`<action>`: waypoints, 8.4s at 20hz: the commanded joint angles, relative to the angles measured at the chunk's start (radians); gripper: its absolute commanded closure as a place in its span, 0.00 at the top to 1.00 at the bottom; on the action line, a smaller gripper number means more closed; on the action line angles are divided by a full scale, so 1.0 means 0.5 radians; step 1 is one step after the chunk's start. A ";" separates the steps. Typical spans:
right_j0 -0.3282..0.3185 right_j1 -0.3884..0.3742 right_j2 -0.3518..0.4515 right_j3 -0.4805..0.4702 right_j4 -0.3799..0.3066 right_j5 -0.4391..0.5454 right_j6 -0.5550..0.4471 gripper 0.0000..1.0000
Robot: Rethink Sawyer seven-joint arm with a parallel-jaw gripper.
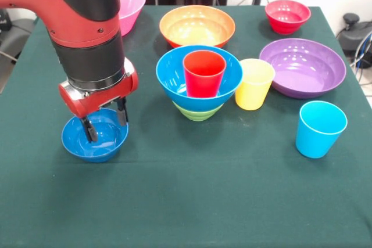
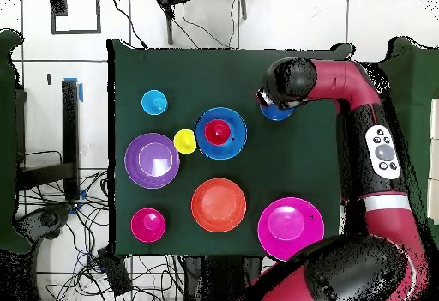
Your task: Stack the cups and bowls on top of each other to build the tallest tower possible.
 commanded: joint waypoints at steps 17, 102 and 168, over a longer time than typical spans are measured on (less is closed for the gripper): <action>0.061 -0.052 -0.161 0.189 -0.090 0.013 -0.398 1.00; 0.004 0.001 -0.160 0.294 -0.188 -0.108 -0.485 1.00; 0.059 0.063 -0.157 0.160 -0.216 -0.099 -0.477 1.00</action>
